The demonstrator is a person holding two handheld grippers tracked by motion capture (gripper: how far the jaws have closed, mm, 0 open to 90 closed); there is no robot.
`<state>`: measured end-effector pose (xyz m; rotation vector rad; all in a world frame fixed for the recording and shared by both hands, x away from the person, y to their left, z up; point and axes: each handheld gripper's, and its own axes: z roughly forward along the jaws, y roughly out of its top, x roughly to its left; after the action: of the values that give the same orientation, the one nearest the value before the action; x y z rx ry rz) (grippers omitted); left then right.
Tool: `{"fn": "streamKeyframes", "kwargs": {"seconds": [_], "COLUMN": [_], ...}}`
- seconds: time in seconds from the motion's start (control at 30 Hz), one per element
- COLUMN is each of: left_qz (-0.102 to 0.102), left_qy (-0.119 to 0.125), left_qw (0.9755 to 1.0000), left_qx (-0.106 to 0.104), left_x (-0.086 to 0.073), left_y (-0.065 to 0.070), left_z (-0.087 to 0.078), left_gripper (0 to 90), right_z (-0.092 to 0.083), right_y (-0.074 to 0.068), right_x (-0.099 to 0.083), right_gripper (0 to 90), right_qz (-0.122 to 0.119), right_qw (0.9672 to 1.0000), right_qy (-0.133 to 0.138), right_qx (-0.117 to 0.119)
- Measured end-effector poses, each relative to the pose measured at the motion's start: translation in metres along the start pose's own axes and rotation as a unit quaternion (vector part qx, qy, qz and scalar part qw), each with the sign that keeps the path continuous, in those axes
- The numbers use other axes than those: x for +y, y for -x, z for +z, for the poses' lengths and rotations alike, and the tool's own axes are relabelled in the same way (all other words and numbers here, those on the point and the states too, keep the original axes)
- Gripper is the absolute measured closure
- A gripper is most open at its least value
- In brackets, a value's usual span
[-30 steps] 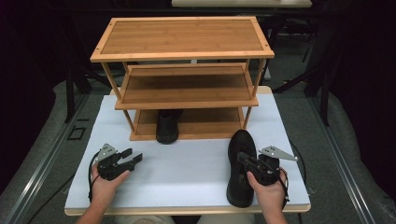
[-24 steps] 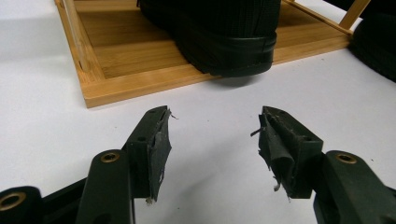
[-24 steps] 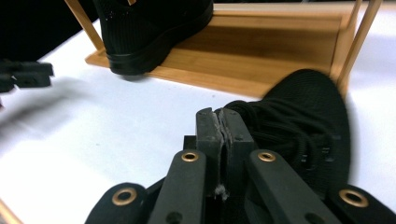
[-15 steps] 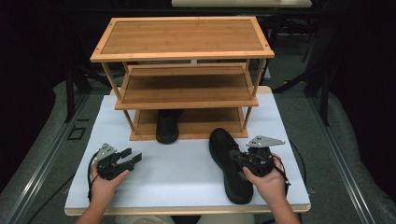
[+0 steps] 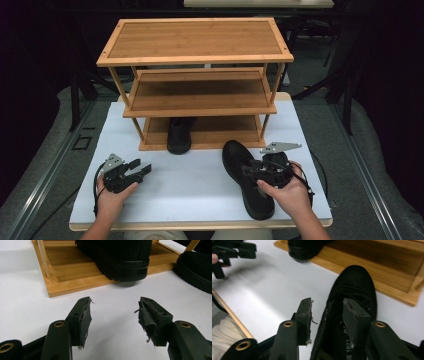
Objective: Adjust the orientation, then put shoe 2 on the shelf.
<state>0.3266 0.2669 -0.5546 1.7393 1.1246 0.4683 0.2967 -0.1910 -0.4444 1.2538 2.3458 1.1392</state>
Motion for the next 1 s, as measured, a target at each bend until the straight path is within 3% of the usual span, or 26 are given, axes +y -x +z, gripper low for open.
{"fn": "streamKeyframes", "kwargs": {"seconds": [0.13,0.2,0.27,0.33,0.4,0.43,0.57,0.67,0.77,0.8,0.9,1.0], "left_qz": [0.001,0.001,0.001,0.002,0.002,0.003,0.003,0.001,0.002,0.003,0.004,0.005], "left_qy": [-0.002,0.0,0.001,0.001,0.002,-0.001,0.001,0.0,0.0,0.0,-0.002,-0.005], "left_qw": [1.0,1.0,1.0,1.0,1.0,1.0,1.0,1.0,1.0,1.0,0.9999,0.9999], "left_qx": [0.0,-0.003,-0.002,-0.003,-0.004,-0.006,-0.006,-0.007,-0.006,-0.007,-0.01,-0.008], "left_x": [0.0,0.0,0.0,0.001,0.001,0.0,0.001,0.001,0.0,0.0,0.0,0.0], "left_y": [0.0,0.0,0.001,0.001,0.001,0.001,0.001,0.0,0.001,0.001,0.002,0.003], "left_z": [0.0,0.0,0.0,0.0,0.001,0.001,0.0,-0.001,0.0,0.0,0.001,0.002], "left_gripper": [43.2,43.2,43.2,43.2,43.2,43.2,43.2,43.2,43.2,43.2,43.2,43.2], "right_z": [-0.005,-0.005,-0.002,-0.001,0.003,0.005,0.011,0.014,0.017,0.017,0.021,0.024], "right_y": [-0.002,-0.005,-0.009,-0.01,-0.01,-0.009,-0.008,-0.01,-0.012,-0.013,-0.013,-0.011], "right_x": [0.015,0.022,0.029,0.031,0.038,0.041,0.047,0.049,0.05,0.051,0.051,0.052], "right_gripper": [54.8,58.8,62.4,63.0,62.9,62.8,70.9,74.3,79.0,79.6,76.5,73.1], "right_qz": [-0.003,-0.009,-0.023,-0.03,-0.041,-0.053,-0.043,-0.054,-0.057,-0.059,-0.052,-0.028], "right_qw": [0.9989,0.9963,0.9912,0.9898,0.9844,0.984,0.982,0.9797,0.9799,0.9786,0.9753,0.9724], "right_qy": [-0.042,-0.078,-0.121,-0.128,-0.156,-0.152,-0.175,-0.182,-0.182,-0.188,-0.207,-0.226], "right_qx": [-0.022,-0.035,-0.049,-0.056,-0.071,-0.076,-0.058,-0.066,-0.059,-0.059,-0.055,-0.05]}}
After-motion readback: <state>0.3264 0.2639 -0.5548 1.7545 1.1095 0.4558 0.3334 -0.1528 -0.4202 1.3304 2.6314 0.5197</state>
